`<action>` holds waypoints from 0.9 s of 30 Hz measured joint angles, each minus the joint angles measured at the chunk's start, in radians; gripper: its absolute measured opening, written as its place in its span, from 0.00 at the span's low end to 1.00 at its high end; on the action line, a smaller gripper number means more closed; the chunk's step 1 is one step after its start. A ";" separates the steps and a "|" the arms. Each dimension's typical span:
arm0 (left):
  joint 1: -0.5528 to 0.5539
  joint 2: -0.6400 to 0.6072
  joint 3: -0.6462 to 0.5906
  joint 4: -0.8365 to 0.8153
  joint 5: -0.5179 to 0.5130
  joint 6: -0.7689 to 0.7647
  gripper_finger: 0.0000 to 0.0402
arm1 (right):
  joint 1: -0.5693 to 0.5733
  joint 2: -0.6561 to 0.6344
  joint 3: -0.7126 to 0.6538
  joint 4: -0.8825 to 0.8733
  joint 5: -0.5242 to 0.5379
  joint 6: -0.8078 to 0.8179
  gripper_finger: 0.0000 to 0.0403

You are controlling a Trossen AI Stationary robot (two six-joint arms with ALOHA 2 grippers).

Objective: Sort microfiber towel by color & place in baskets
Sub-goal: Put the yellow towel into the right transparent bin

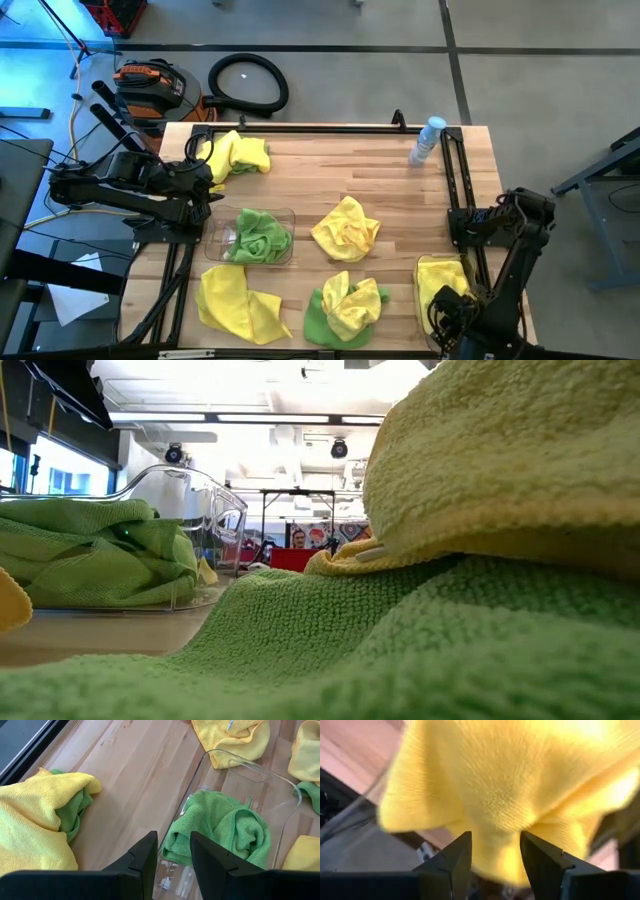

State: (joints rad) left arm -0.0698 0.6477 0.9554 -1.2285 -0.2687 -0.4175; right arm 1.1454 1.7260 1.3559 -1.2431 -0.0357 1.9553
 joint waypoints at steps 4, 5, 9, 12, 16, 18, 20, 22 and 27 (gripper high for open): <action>0.000 0.000 0.000 0.000 -0.003 0.000 0.26 | 0.001 0.000 0.101 -0.120 0.002 0.000 0.39; 0.000 0.000 0.000 0.000 -0.004 0.000 0.26 | 0.001 0.000 0.124 -0.145 0.009 0.000 0.39; 0.000 0.000 0.000 0.000 -0.005 0.000 0.26 | 0.001 0.000 0.191 -0.215 0.055 0.003 0.39; 0.000 0.000 0.000 0.000 -0.005 0.000 0.26 | 0.000 0.000 0.214 -0.235 0.101 0.013 0.39; 0.000 0.000 0.000 0.000 -0.005 0.000 0.26 | -0.002 0.000 0.214 -0.225 0.166 0.035 0.35; 0.000 0.000 0.000 0.000 -0.005 0.000 0.26 | -0.007 0.000 0.213 -0.210 0.194 0.044 0.31; 0.000 0.000 0.000 0.000 -0.005 0.000 0.26 | -0.014 0.000 0.213 -0.186 0.217 0.037 0.24; 0.000 0.000 0.000 0.000 -0.005 0.000 0.26 | -0.028 0.000 0.213 -0.170 0.230 0.007 0.17; 0.000 0.000 0.000 0.000 -0.005 -0.001 0.26 | -0.069 0.000 0.213 -0.161 0.289 -0.083 0.02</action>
State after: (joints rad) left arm -0.0696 0.6479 0.9550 -1.2289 -0.2737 -0.4183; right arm 1.0765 1.7256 1.5684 -1.4045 0.2537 1.8727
